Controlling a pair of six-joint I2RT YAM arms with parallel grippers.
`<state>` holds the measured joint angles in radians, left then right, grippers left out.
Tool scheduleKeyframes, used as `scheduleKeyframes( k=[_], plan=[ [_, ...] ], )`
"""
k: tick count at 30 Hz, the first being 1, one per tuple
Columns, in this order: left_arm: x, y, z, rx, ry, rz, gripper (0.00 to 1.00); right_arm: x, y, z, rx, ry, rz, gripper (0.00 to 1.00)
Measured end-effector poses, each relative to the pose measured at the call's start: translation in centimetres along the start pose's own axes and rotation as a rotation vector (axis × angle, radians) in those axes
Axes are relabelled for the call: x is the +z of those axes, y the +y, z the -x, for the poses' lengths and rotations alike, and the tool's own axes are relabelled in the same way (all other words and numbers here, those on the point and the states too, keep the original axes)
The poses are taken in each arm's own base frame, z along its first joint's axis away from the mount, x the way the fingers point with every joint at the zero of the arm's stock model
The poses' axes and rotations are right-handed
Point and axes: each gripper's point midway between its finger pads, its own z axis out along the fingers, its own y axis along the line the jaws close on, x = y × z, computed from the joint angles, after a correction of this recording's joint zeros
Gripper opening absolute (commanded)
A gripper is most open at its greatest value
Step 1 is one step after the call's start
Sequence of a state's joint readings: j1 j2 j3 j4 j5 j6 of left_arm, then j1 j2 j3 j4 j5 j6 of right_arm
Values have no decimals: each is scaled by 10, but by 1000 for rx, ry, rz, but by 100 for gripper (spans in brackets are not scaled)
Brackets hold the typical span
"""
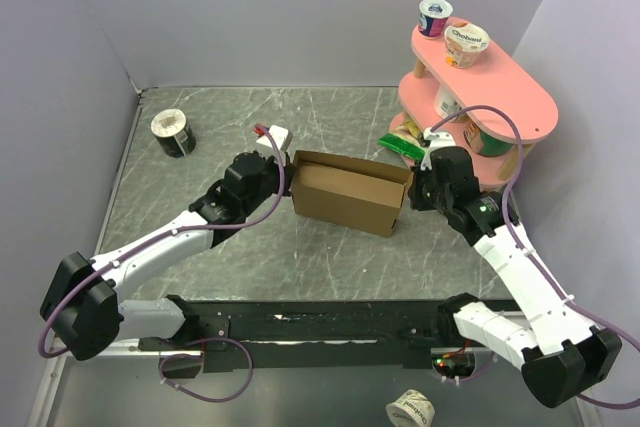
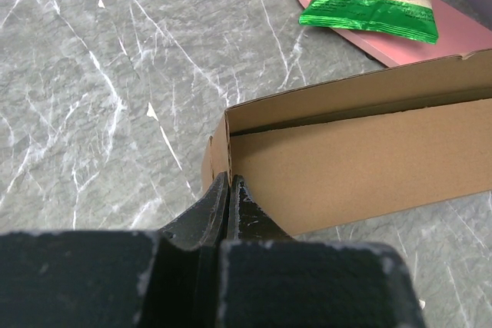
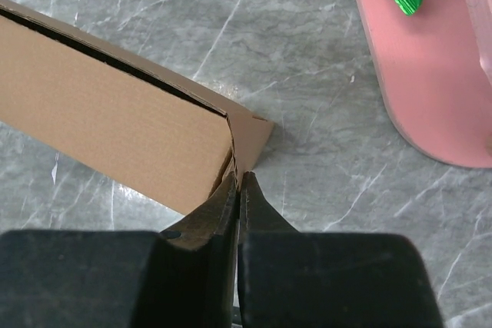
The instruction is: Fold the paper box
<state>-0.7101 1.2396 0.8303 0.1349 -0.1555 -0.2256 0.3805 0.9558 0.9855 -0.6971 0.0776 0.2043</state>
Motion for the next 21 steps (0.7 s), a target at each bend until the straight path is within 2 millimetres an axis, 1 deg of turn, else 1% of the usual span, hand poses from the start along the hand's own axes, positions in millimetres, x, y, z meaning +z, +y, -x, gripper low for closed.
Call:
scheduleKeyframes(
  k=[3,11,16,21],
  plan=[
    [0,1,0,0,-1,7,1,1,0,1,1,0,-2,0],
    [-1,5,1,2,5,39,1,2,2,4,18,-9,4,0],
    [-1,7,1,3,5,50,1,1,7,10,65,-41,28,0],
    [-1,6,1,3,6,41,1,3,6,8,110,-58,18,0]
  ],
)
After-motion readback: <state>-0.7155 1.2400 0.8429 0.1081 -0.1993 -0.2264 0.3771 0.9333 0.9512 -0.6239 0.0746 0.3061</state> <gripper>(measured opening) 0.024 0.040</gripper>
